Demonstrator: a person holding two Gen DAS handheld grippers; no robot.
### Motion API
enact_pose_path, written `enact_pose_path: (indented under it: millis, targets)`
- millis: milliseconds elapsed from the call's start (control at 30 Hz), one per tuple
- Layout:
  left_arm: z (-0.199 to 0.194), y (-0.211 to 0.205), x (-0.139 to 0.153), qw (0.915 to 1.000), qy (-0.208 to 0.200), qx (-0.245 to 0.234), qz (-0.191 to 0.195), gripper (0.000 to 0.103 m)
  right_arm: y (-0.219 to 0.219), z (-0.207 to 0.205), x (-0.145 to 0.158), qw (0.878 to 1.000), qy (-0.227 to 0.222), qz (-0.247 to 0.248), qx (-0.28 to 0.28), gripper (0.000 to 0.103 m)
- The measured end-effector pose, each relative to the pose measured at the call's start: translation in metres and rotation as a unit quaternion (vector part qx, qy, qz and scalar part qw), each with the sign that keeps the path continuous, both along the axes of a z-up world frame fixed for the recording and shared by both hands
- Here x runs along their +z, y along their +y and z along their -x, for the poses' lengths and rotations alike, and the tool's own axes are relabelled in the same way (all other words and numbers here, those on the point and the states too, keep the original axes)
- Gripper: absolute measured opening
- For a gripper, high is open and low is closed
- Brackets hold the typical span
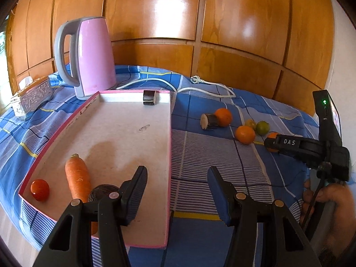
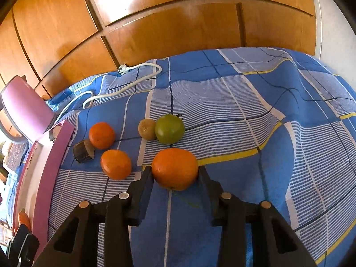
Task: Organize fruits
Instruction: 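Grasp the large orange with right tool while left tool moves toward the small fruits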
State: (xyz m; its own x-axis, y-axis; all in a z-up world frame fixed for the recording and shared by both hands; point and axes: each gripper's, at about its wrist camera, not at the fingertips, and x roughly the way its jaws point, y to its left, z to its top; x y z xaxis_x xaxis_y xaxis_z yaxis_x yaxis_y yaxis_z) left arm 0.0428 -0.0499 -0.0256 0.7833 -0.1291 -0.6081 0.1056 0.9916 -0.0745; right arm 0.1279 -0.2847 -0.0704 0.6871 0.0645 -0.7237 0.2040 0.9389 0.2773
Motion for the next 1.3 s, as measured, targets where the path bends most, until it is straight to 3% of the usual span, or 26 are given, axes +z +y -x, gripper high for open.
enact_pose_path:
  millis: [900, 1067, 1300]
  targets:
    - [0.0, -0.004, -0.006, 0.999, 0.014, -0.007, -0.042, 0.057, -0.008, 0.005, -0.003, 0.999, -0.01, -0.036, -0.002, 0.039]
    - [0.004, -0.016, 0.001, 0.998, 0.005, -0.027, -0.057, 0.056, -0.01, 0.005, -0.003, 0.999, -0.01, -0.042, -0.004, 0.039]
    - [-0.014, -0.041, 0.01, 0.997, 0.027, -0.064, -0.035, 0.043, -0.023, 0.013, 0.001, 0.998, -0.009, -0.029, -0.052, 0.038]
